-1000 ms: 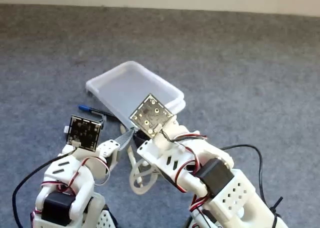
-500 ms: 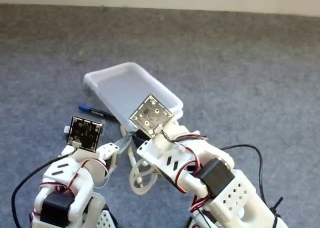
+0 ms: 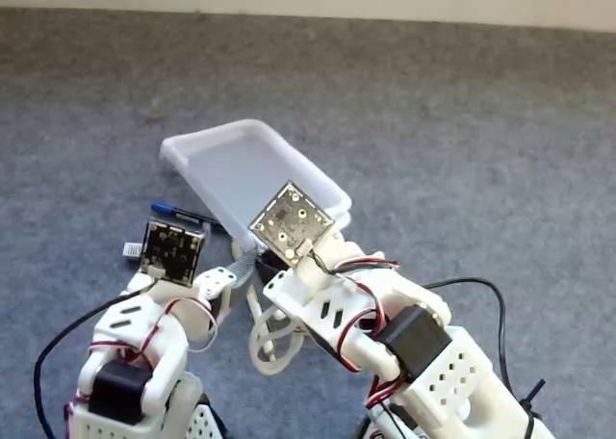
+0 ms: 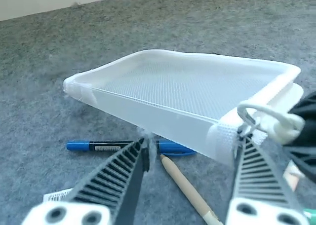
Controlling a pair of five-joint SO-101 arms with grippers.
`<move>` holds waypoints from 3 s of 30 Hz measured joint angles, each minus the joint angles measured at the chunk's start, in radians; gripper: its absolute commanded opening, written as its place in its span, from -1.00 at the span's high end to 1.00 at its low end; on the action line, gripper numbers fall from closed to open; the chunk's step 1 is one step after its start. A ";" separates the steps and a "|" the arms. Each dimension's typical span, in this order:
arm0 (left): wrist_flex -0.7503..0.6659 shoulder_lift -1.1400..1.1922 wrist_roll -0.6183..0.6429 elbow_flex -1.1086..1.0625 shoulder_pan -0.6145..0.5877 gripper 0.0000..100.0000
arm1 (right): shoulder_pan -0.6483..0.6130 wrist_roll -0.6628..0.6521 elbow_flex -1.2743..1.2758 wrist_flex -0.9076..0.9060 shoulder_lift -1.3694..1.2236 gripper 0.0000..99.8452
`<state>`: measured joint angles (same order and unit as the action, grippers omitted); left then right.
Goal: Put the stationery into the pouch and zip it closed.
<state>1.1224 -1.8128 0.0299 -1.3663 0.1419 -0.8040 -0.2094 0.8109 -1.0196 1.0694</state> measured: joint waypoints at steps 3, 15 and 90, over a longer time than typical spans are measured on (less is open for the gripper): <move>-0.032 0.000 0.000 -0.008 -0.038 0.60 | 0.000 0.000 0.000 0.000 0.000 0.99; -0.044 -0.002 0.003 -0.005 -0.069 0.98 | -0.003 0.000 0.000 0.005 -0.002 0.99; -0.048 0.000 0.017 -0.006 -0.365 0.99 | 0.199 0.086 0.000 0.002 0.006 0.99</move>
<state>1.0748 -1.8128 0.0468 -1.3725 -0.2232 -0.6045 -0.1235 0.8109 -1.0180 1.0756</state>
